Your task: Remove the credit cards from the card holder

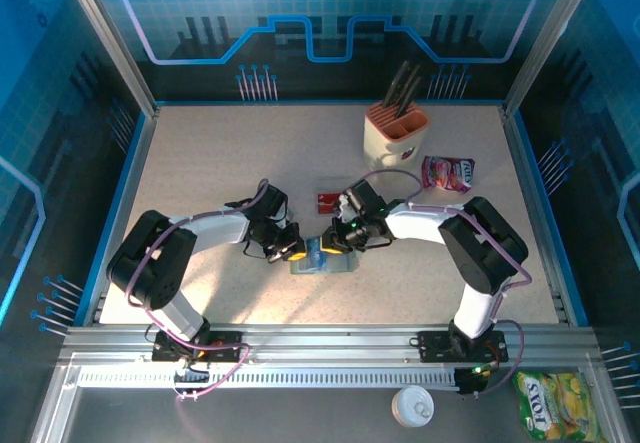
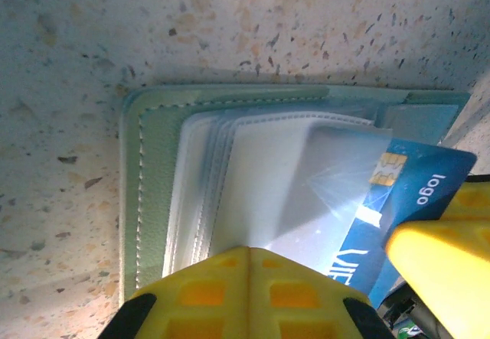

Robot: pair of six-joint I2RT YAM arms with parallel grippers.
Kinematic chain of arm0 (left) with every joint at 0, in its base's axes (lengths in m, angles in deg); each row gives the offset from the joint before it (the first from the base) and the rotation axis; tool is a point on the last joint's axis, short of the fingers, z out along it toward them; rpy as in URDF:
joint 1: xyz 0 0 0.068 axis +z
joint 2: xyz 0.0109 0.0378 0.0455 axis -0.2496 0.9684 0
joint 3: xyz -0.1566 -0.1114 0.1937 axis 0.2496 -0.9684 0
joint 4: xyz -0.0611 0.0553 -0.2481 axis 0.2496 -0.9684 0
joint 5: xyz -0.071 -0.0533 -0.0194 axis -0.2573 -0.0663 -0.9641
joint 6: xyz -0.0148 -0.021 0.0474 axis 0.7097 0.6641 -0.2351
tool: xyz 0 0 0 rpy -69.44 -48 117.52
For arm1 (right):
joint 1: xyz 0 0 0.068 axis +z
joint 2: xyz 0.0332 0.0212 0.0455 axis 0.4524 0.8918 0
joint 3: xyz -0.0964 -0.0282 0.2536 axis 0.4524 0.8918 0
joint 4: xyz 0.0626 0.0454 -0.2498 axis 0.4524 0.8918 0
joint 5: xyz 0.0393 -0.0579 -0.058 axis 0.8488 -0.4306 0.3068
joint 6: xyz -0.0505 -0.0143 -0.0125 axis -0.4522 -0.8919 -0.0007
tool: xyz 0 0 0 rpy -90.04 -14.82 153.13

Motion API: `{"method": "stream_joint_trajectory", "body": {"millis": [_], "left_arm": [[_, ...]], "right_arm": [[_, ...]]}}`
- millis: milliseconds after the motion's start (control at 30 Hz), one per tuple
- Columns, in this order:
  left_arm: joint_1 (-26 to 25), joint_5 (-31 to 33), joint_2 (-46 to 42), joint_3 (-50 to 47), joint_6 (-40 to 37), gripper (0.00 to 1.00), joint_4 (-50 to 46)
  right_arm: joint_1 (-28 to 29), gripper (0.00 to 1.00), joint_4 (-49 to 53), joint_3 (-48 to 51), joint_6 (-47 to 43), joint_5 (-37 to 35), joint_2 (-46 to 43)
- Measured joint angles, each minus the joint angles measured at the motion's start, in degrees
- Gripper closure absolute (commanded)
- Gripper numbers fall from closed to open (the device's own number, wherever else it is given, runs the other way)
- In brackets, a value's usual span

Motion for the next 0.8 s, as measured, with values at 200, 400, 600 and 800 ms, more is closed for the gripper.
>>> {"method": "stream_joint_trajectory", "body": {"millis": [200,400,600,800], "left_arm": [[0.0,0.0,0.0,0.0,0.0,1.00,0.0],[0.0,0.0,0.0,0.0,0.0,1.00,0.2],[0.0,0.0,0.0,0.0,0.0,0.98,0.2],[0.0,0.0,0.0,0.0,0.0,0.96,0.2]], "right_arm": [[-1.3,0.93,1.9,0.2,-1.1,-0.4,-2.1],[-1.9,0.95,4.6,0.1,-2.9,-2.2,-4.2],[-2.0,1.00,9.1,-2.0,-7.4,-4.2,-5.2],[-2.3,1.00,17.2,-7.9,-19.4,-8.0,-5.4]]}}
